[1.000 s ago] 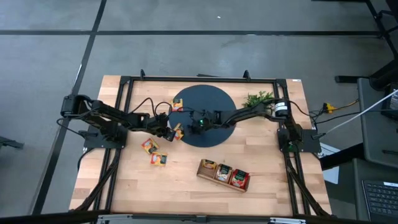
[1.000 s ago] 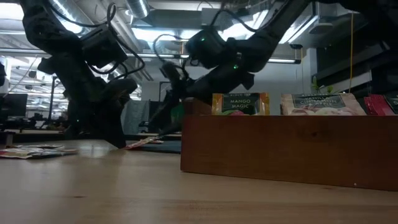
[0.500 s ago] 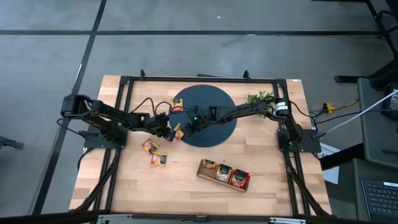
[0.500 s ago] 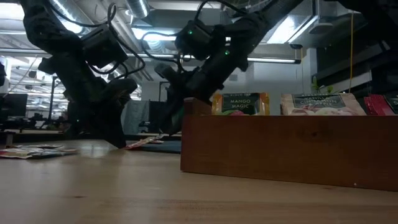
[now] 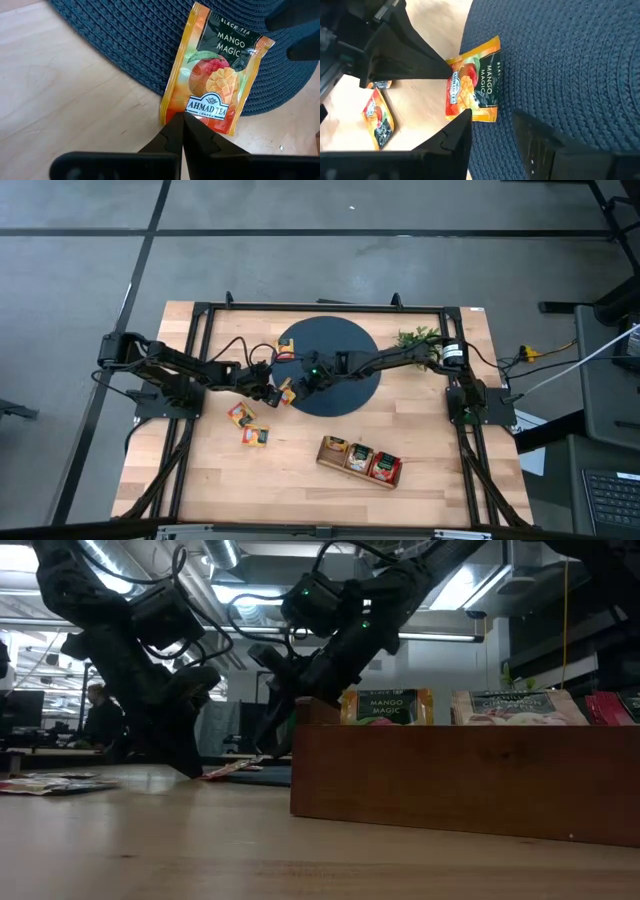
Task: Pick & Place Tea
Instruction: Put the yellow tea bag into the left section of the wooden organizer
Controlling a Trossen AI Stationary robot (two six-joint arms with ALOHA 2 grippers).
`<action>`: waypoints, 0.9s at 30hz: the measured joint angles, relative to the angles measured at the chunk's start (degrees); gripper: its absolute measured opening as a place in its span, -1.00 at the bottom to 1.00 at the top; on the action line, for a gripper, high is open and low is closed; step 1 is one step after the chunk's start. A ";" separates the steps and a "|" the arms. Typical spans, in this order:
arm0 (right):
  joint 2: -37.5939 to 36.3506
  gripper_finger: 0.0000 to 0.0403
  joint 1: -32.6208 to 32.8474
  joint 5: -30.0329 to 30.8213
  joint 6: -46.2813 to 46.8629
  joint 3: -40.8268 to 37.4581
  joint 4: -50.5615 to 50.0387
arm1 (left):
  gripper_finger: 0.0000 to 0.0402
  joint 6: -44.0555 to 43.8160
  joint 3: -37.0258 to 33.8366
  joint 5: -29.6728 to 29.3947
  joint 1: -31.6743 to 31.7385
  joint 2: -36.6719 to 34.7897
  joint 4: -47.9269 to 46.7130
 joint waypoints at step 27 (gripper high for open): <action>1.85 -0.75 -0.89 -4.06 0.78 -0.07 5.11 | -0.99 0.03 0.00 -0.35 -0.02 0.00 0.17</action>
